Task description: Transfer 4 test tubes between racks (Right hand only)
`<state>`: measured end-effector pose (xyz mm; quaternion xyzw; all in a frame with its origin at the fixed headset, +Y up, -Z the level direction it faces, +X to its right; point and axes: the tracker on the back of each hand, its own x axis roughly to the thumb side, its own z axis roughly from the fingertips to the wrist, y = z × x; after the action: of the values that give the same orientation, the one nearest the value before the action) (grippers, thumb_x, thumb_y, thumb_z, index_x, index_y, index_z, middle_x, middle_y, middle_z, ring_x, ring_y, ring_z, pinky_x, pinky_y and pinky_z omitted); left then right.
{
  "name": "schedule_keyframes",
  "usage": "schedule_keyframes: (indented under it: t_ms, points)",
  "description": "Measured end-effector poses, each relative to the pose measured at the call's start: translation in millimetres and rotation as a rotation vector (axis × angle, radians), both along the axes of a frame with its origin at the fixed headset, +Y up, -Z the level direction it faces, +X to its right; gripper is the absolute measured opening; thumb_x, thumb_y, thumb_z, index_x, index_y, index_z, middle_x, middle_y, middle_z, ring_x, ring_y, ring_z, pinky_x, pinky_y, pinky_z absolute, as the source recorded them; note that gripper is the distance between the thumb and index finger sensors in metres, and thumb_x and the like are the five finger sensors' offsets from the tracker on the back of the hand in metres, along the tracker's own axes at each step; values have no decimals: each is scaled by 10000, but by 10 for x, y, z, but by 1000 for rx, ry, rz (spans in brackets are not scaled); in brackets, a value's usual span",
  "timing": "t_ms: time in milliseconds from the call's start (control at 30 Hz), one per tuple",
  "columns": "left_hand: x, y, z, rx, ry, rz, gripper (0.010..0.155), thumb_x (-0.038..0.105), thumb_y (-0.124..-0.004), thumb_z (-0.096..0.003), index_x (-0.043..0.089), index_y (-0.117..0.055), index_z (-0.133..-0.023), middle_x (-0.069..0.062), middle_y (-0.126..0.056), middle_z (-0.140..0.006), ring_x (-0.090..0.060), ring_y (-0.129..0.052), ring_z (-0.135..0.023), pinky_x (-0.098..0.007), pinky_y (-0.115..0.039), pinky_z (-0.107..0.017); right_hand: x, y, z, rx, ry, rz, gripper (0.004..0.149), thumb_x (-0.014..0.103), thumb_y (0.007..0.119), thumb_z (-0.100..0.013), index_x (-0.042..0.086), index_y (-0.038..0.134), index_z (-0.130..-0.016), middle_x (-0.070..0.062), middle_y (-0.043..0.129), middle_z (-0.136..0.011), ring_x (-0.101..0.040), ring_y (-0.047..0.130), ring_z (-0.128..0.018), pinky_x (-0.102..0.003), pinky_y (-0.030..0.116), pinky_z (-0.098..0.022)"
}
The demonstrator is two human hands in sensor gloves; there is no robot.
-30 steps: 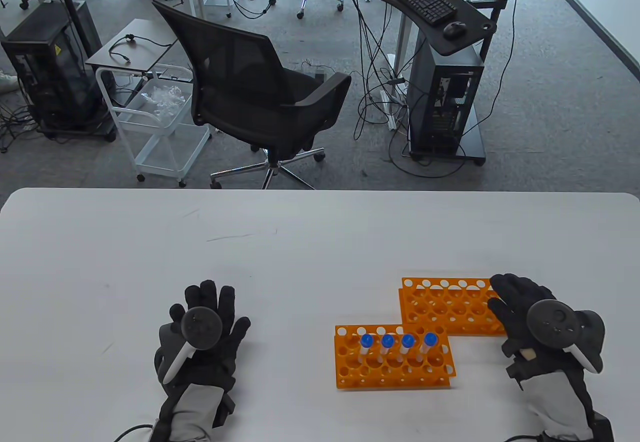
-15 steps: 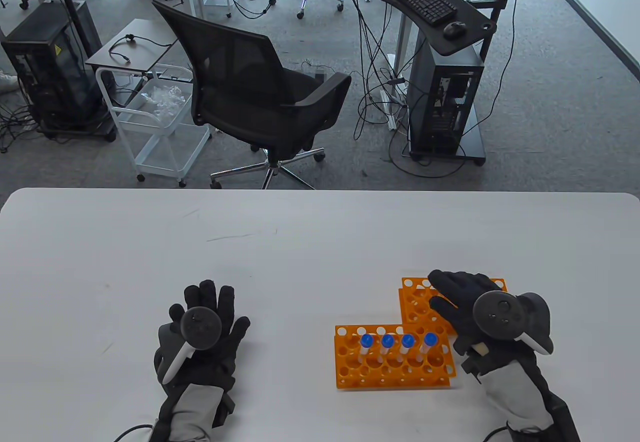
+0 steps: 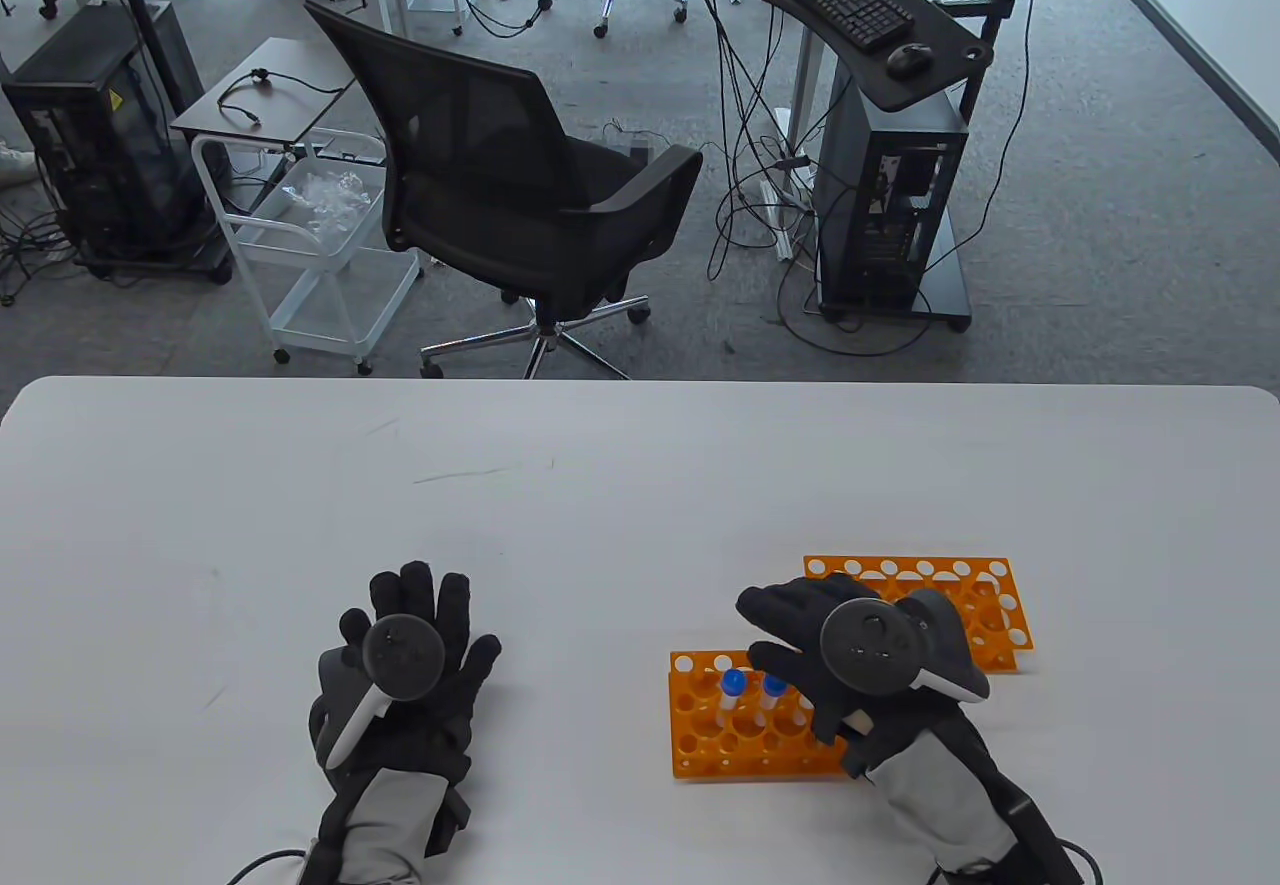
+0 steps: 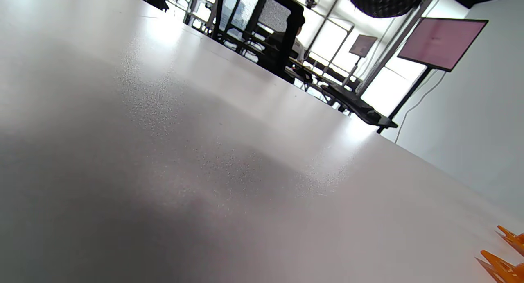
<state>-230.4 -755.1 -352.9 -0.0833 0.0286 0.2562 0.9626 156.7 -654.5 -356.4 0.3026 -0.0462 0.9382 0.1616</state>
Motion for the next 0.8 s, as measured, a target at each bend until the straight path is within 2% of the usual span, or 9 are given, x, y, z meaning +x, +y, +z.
schedule_keyframes:
  t_ms: [333, 800]
  points:
    - [6, 0, 0, 3, -4, -1, 695, 643, -532, -577, 543, -90, -1103, 251, 173, -1112, 3, 329, -971, -352, 259, -676, -249, -274, 24, -49, 42, 124, 563, 393, 820, -463, 154, 750, -967, -151, 843, -952, -428, 760, -872, -654, 535, -659]
    - [13, -2, 1, 0, -6, -2, 693, 643, -532, -577, 543, -92, -1103, 250, 172, -1112, 1, 327, -972, -353, 258, -676, -337, -370, 43, -36, 58, 158, 487, 307, 827, -457, 149, 800, -917, -137, 913, -861, -413, 834, -795, -647, 572, -637]
